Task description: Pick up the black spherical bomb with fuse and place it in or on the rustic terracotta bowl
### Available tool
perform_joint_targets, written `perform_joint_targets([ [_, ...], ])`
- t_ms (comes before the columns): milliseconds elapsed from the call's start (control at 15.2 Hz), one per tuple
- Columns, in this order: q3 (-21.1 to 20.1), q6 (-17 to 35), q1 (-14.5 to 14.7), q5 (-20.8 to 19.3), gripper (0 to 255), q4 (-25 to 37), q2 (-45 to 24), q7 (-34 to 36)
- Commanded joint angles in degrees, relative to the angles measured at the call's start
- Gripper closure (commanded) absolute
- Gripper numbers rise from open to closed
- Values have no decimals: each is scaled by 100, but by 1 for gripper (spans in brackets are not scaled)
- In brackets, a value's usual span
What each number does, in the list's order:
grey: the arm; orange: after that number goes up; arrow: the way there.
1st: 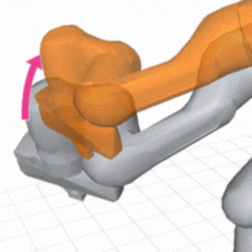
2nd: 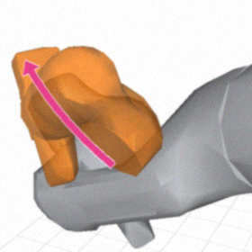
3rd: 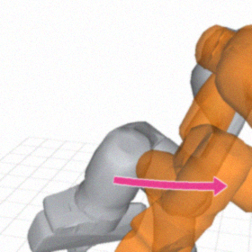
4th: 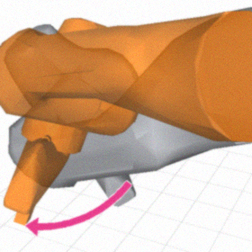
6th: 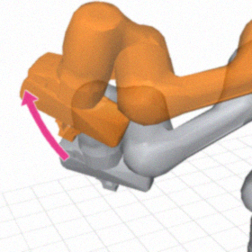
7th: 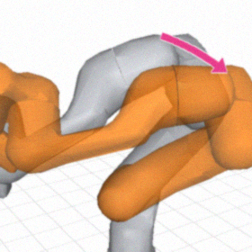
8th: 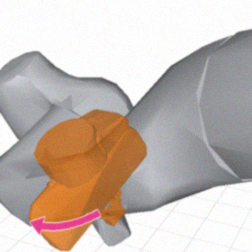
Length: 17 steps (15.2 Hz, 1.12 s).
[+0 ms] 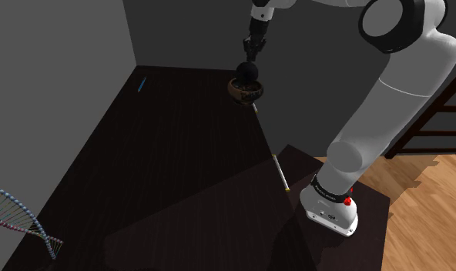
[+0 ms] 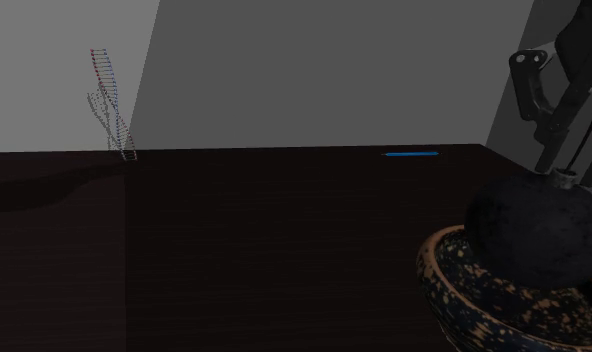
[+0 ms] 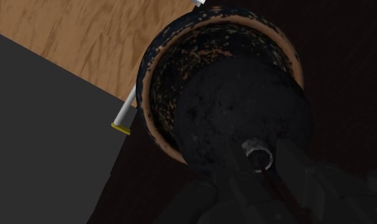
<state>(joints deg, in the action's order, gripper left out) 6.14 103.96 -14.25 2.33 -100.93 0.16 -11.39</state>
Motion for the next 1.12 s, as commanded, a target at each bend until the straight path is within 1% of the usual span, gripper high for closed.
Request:
perform_joint_targets([
  [0,0,18,0,0,255,-17,7,-1],
  [264,0,18,0,0,255,-17,7,-1],
  [330,0,18,0,0,0,-17,7,-1],
  [660,0,18,0,0,0,-17,7,-1],
  [924,14,-719,-14,-1,0,747,-20,2],
  [1056,14,-718,-14,-1,0,745,-19,2],
])
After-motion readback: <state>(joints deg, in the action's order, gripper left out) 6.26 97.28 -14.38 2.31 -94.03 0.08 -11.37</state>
